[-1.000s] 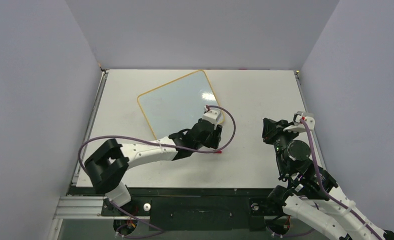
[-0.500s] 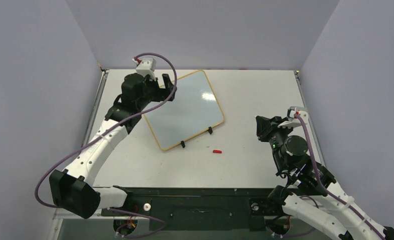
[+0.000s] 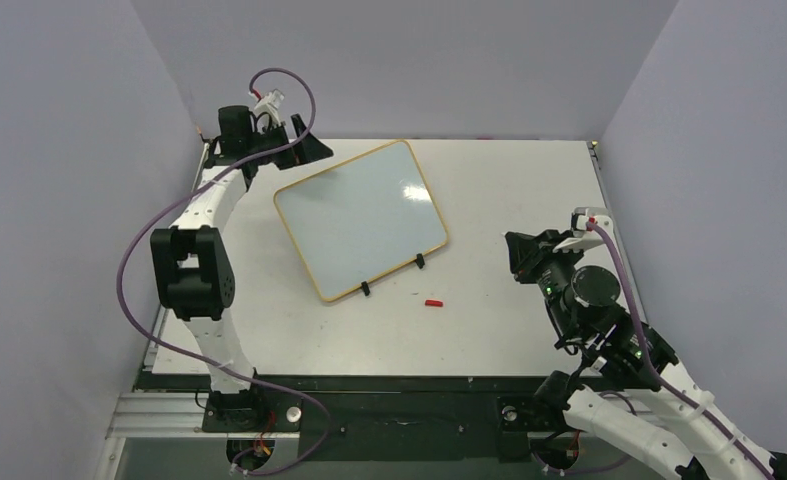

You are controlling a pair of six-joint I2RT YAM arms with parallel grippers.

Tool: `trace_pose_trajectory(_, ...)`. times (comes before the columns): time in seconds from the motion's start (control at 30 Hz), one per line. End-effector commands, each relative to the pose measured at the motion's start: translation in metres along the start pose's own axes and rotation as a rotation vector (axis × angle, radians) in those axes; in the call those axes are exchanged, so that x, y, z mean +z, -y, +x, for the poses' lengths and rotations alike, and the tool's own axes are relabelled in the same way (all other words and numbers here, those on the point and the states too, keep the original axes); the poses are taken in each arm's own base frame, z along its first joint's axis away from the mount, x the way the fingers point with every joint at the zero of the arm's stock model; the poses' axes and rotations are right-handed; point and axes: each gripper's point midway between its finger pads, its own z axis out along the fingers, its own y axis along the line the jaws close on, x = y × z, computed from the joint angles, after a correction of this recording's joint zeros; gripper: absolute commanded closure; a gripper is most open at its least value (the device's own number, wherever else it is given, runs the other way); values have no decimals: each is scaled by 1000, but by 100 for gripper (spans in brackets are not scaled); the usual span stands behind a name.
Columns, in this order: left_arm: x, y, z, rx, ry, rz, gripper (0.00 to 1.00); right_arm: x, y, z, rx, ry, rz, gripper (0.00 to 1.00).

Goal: Write a sentence on the whiteboard

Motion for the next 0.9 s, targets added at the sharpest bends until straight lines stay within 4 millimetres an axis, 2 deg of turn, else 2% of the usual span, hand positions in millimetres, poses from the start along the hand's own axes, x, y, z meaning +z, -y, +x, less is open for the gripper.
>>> trace_pose_trajectory(0.0,5,27,-11,10,-59,240,10,-3,-9,-12,-8,-12,-31,100)
trace_pose_trajectory(0.03,10,19,-2,-2,-88,243,11,-2,-9,-12,-14,-13,-28,100)
trace_pose_trajectory(0.2,15,14,14,10,-150,291,12,9,-10,-3,-50,-46,-5,100)
trace_pose_trajectory(0.37,15,8,33,-28,-220,304,18,18,-18,4,-62,-72,-19,100)
trace_pose_trajectory(0.87,23,4,57,-57,-284,278,38,19,-28,6,-52,-97,-48,100)
